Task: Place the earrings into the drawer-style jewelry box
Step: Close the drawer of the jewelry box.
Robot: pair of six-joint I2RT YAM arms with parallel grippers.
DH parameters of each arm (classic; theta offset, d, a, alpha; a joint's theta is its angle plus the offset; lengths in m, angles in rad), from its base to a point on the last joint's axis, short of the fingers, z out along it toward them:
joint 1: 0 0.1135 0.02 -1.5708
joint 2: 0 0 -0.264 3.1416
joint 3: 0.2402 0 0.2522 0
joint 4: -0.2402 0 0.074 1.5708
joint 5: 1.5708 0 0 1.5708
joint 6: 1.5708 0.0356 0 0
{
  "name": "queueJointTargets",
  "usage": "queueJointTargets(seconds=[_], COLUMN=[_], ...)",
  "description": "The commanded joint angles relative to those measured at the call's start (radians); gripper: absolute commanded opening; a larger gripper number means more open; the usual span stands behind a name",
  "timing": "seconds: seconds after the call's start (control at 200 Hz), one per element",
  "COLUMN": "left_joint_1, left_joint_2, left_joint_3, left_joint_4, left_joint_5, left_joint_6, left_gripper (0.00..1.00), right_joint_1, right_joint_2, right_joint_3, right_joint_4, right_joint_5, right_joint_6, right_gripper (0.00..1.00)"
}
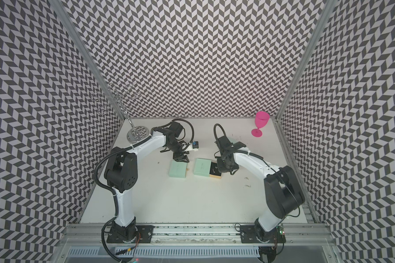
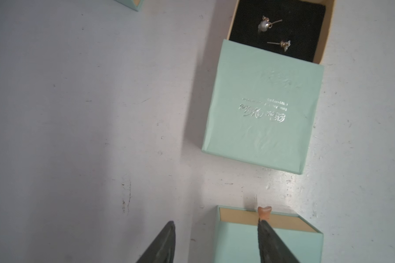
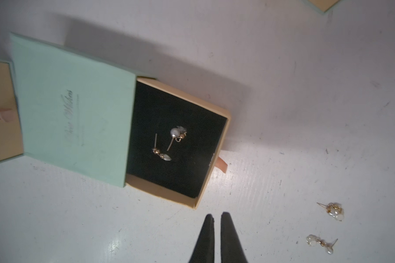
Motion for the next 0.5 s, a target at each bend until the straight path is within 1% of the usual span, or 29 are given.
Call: queueJointTargets(seconds=[0.0, 0.1, 0.225, 0.356, 0.496], left_joint_1=[-0.027, -0.039, -0.060, -0.065, -0.069], left_joint_2=[0.006, 0.007, -0.001, 0.006, 0.023], left_joint_3=[-0.016, -0.031, -0.082, -0.115, -0.116], left_joint_4=[0.008, 0.024, 0.061, 0.105, 0.129], left_joint_5=[-0.019, -0.026, -0.069, -0.090, -0.080], left_joint_6=[0.031, 0.018, 0.023, 0.013, -0.013], left_gripper=[0.59, 0.58, 0.53, 0.46, 0.46], right_joint_1=[-0.025, -0.049, -0.083, -0.095, -0.097], right_joint_2=[-0.043, -0.075, -0.095, -0.086, -0.072], right_joint_3=[-0.058, -0.124, -0.176, -0.191, -0.200], right_joint_4=[0.059, 0.108, 0.157, 0.195, 0.235], right_joint_5=[-0.043, -0.075, -0.110, -0.122, -0.149], right_joint_6=[0.029, 0.047, 0.056, 0.058, 0.073], right_gripper=[0.10, 0.10, 0.10, 0.09, 0.09])
